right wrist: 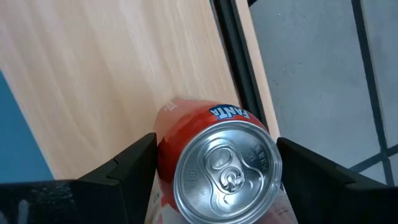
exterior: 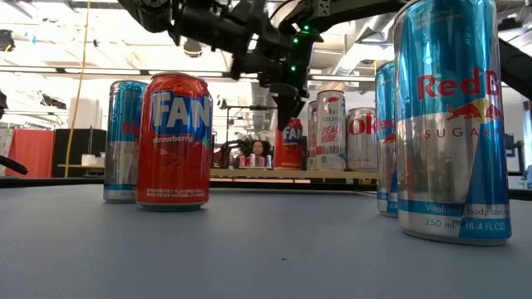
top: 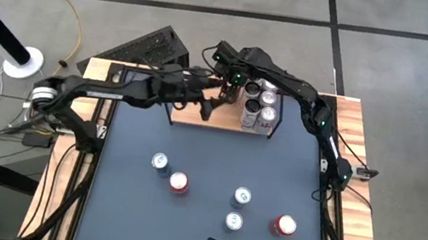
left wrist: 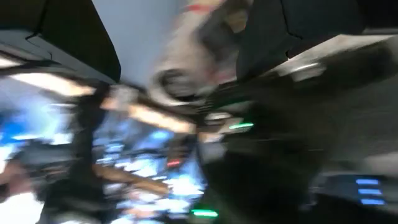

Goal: Place canned beverage on shelf
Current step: Put the top red soda can on the shelf

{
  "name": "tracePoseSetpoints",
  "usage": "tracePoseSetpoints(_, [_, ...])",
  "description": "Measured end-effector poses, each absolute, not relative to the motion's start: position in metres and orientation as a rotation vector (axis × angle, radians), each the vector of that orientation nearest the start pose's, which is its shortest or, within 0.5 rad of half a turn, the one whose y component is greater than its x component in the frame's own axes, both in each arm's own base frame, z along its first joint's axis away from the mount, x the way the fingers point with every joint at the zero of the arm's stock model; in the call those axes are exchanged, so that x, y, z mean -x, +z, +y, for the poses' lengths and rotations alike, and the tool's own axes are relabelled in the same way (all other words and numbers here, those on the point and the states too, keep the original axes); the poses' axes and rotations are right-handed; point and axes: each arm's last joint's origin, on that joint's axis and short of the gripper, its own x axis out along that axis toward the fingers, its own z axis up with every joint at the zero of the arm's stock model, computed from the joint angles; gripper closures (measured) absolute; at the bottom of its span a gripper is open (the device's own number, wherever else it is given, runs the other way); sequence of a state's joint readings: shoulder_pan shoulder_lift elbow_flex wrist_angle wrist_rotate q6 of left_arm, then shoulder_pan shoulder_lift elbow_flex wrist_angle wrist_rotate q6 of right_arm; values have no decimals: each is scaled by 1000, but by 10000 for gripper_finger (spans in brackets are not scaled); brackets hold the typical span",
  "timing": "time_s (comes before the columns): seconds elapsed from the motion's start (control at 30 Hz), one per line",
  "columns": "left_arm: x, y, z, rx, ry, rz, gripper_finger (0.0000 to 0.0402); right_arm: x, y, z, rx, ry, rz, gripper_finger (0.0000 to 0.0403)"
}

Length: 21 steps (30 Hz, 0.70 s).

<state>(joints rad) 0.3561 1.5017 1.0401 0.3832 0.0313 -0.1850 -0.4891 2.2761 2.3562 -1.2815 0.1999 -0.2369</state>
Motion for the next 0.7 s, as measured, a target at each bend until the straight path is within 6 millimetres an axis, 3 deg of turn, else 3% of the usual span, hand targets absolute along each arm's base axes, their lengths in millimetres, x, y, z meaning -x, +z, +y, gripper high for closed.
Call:
tracePoseSetpoints(0.1, [-330, 301, 118, 224, 232, 11, 93, -410, 294, -221, 29, -445, 1268, 106])
tracePoseSetpoints(0.23, [-319, 310, 120, 228, 311, 24, 93, -410, 294, -222, 23, -446, 1264, 106])
tracePoseSetpoints(0.37, [-287, 339, 113, 250, 376, 23, 93, -411, 295, -223, 26, -422, 1244, 106])
tracePoseSetpoints(0.5, [-246, 361, 91, 203, 445, 107, 112, -414, 296, -223, 39, -410, 1217, 106])
tracePoseSetpoints(0.6, [-211, 379, 71, 182, 464, 107, 156, -413, 296, -226, 36, -415, 1207, 106])
tracePoseSetpoints(0.7, [-187, 386, 55, 206, 443, 129, 226, -411, 296, -229, 30, -422, 1206, 106])
